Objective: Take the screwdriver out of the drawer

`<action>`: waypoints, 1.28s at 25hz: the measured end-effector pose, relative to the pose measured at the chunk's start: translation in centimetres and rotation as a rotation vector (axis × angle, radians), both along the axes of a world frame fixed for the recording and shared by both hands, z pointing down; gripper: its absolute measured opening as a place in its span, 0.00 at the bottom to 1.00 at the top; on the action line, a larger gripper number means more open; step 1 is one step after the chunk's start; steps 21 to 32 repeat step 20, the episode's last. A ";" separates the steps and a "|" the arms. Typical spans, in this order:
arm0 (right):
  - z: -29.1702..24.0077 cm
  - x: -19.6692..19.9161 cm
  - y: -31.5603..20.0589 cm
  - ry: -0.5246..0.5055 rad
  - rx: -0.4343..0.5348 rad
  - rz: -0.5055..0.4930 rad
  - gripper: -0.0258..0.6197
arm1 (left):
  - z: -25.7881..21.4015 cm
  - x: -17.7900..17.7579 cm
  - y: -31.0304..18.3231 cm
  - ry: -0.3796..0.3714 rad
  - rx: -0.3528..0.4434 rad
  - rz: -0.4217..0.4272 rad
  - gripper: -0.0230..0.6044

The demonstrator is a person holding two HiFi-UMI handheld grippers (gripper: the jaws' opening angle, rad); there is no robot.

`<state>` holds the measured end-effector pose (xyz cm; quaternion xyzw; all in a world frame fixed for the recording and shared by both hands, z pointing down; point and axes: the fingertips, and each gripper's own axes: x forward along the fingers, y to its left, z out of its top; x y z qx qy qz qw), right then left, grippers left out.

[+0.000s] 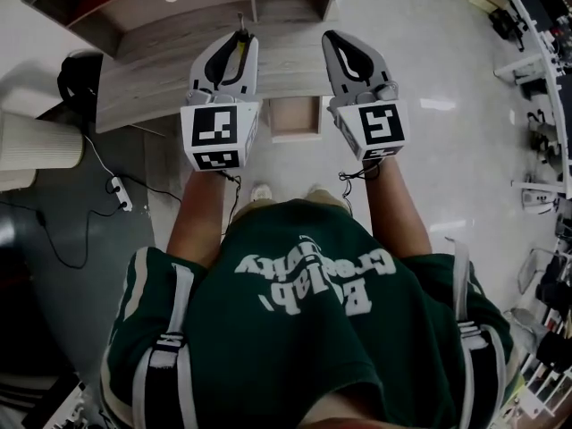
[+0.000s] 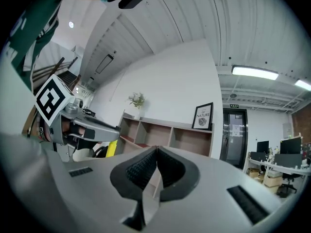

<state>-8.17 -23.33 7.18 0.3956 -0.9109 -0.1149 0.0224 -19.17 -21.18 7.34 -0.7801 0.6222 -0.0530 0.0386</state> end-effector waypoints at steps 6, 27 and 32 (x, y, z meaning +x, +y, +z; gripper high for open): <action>-0.5 -0.4 0.4 -0.016 -0.002 0.001 0.09 | -0.4 0.1 0.2 0.015 0.001 0.012 0.17; -1.0 -1.1 1.0 -0.018 0.002 0.039 0.09 | -0.1 -1.5 0.6 -0.001 0.002 0.012 0.17; -1.0 -1.1 1.0 -0.018 0.002 0.039 0.09 | -0.1 -1.5 0.6 -0.001 0.002 0.012 0.17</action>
